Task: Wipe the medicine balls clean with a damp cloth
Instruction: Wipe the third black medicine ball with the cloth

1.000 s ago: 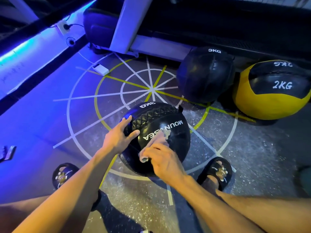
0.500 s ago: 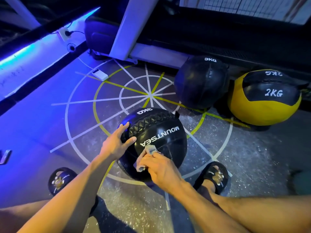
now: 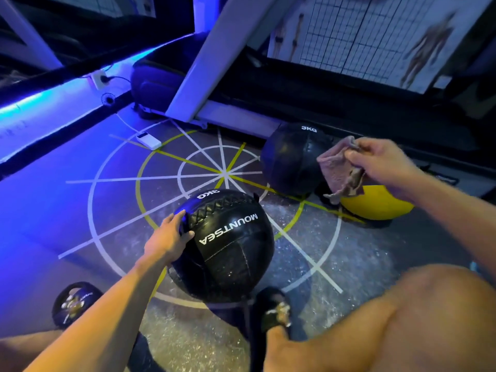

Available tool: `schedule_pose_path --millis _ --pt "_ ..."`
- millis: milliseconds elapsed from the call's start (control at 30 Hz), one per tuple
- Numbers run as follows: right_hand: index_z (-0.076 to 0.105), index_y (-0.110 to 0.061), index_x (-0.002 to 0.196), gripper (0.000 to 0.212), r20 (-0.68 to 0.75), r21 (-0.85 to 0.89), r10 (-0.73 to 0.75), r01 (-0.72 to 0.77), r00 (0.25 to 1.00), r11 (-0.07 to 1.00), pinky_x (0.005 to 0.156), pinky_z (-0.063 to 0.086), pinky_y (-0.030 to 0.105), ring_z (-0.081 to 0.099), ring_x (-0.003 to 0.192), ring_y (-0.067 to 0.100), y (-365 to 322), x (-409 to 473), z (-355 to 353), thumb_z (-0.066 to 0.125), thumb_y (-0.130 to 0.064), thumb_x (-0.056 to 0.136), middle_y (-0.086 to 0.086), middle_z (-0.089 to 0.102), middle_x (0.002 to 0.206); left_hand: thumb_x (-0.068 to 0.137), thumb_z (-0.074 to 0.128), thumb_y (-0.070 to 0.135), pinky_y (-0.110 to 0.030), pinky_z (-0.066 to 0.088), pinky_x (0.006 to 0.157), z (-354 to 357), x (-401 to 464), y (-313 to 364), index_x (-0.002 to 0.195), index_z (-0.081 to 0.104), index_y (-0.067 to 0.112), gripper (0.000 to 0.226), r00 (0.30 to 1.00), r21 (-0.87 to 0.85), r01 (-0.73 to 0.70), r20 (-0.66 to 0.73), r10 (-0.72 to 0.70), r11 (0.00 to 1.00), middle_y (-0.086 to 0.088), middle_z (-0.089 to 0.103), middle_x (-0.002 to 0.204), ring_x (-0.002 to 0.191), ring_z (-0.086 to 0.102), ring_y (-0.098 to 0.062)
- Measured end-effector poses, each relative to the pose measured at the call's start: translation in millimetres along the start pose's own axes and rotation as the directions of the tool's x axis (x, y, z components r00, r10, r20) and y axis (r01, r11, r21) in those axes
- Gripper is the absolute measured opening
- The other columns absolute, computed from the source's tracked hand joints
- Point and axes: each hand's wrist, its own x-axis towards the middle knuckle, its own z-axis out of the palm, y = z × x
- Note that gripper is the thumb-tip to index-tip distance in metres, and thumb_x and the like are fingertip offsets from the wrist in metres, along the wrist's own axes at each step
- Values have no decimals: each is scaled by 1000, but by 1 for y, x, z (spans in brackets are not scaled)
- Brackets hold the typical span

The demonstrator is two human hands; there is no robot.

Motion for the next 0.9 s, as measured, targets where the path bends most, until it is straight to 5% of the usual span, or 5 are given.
schedule_pose_path --millis 333,467,600,733,900 --pt "68 -15 89 17 65 224 272 -280 960 934 59 42 24 57 62 3 101 -19 111 58 -9 101 -1 66 77 102 41 61 -47 27 121 2 29 66 160 27 43 62 963 222 -260 -17 271 940 0 21 171 153 25 -31" --pt "65 -5 98 22 -60 376 291 -249 955 893 64 45 37 57 74 15 117 -30 167 61 -27 100 27 67 87 95 34 71 -50 29 121 14 42 55 157 26 52 65 966 142 -253 -19 258 957 8 24 169 153 26 -30" --pt "72 -29 116 20 -4 304 -48 47 999 951 88 55 29 67 104 -1 94 -60 228 56 -30 105 -13 75 115 99 43 69 -49 23 120 18 48 50 155 34 48 61 966 0 -248 -75 247 969 7 28 167 153 23 -26" --pt "43 -28 154 45 248 -145 -552 594 796 791 128 13 36 18 157 17 124 -67 280 39 -36 109 -6 30 166 91 38 77 -59 26 121 14 56 30 150 30 61 61 960 -122 -277 -84 268 953 13 29 165 153 25 -18" --pt "27 -32 160 52 106 19 -288 288 952 957 128 5 33 6 157 7 150 -23 284 25 -43 108 -16 14 169 93 40 76 -64 27 119 10 64 14 151 29 61 61 967 -187 -255 -52 249 949 19 26 165 154 24 -19"
